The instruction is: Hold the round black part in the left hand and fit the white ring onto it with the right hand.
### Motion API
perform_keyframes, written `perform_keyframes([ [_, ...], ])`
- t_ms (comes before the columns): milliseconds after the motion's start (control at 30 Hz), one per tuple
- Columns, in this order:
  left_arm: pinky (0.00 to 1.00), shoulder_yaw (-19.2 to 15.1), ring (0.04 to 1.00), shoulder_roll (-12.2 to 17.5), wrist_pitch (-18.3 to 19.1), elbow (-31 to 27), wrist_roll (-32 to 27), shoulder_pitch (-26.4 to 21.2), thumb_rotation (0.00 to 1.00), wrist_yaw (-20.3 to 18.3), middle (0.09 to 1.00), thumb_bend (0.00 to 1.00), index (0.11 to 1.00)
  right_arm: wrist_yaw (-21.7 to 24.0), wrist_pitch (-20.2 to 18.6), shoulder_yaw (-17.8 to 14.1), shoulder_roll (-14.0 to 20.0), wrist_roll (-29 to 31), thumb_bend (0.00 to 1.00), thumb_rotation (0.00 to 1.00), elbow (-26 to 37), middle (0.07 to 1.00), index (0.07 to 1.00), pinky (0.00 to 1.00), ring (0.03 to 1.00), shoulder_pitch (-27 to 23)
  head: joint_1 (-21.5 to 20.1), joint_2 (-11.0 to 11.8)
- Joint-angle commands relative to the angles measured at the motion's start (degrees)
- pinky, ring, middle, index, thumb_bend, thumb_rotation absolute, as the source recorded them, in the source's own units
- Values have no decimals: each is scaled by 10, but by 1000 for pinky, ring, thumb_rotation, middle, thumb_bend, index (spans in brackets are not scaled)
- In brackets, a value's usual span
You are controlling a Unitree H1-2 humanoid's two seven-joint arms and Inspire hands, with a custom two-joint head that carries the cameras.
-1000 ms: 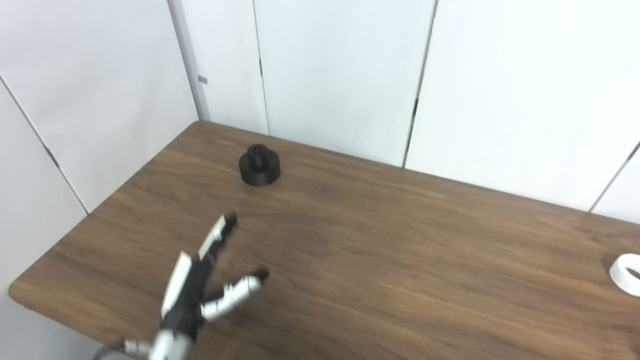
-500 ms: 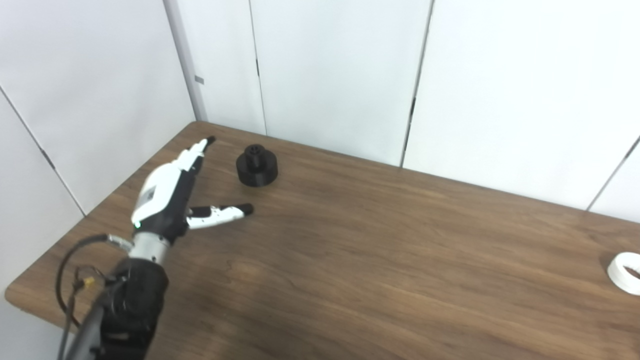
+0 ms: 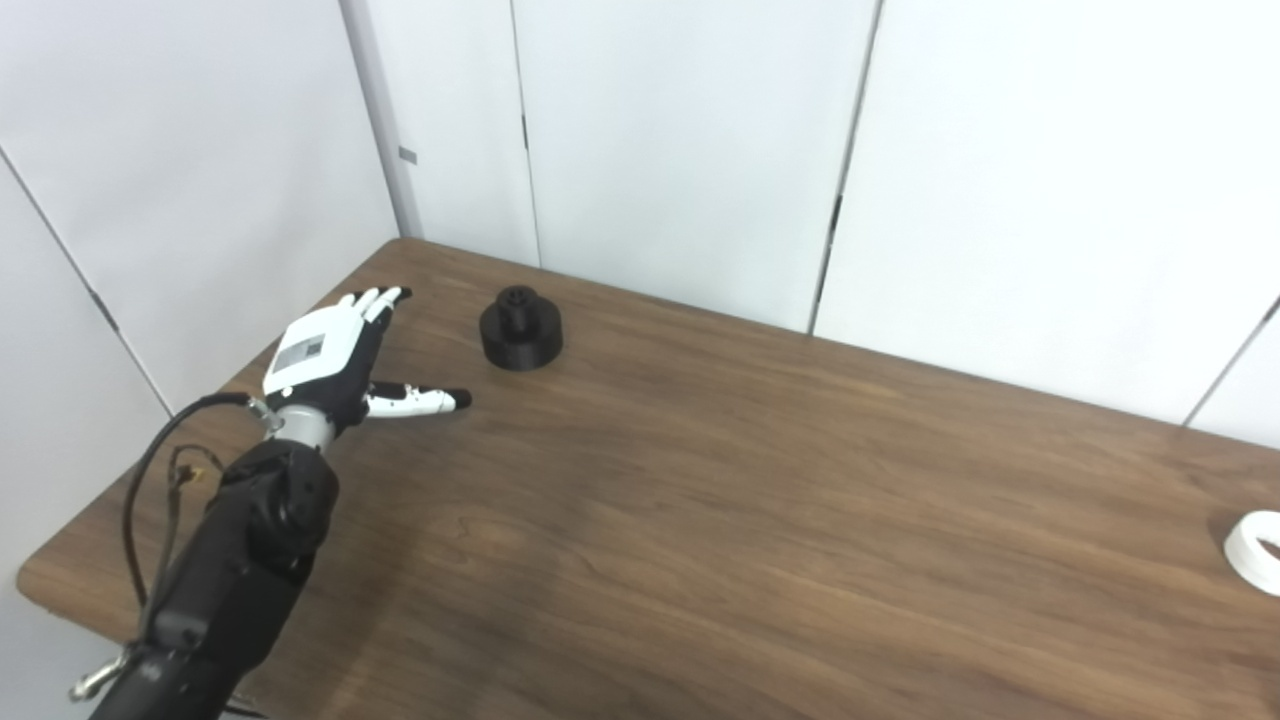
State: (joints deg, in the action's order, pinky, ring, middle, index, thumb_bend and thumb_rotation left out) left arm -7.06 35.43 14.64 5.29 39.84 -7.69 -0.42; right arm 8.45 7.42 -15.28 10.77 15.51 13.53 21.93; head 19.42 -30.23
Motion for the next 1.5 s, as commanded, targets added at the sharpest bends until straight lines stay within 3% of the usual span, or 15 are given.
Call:
perform_keyframes([
  [0, 1000, 4, 1000, 31, -9, 9, 11, -43, 520, 18, 985, 1000, 938, 0, 22, -2, 5, 1, 599, 995, 19, 974, 941, 1000, 1000, -4, 0, 0],
  [433, 1000, 71, 1000, 32, 15, 114, 0, -137, 586, -5, 982, 1000, 921, -7, 15, 1, -2, -11, 592, 996, 33, 969, 935, 1000, 1000, 3, -6, -1],
  [933, 1000, 84, 1000, 14, 38, 172, -53, -178, 508, -14, 970, 1000, 877, -7, 19, 5, -2, -20, 596, 1000, 39, 972, 945, 1000, 1000, 9, -12, -3],
  [1467, 1000, 97, 1000, 0, 28, 237, -74, -194, 498, 23, 964, 1000, 879, -8, 15, 3, 0, -24, 606, 1000, 45, 964, 937, 1000, 1000, 14, -16, -9],
])
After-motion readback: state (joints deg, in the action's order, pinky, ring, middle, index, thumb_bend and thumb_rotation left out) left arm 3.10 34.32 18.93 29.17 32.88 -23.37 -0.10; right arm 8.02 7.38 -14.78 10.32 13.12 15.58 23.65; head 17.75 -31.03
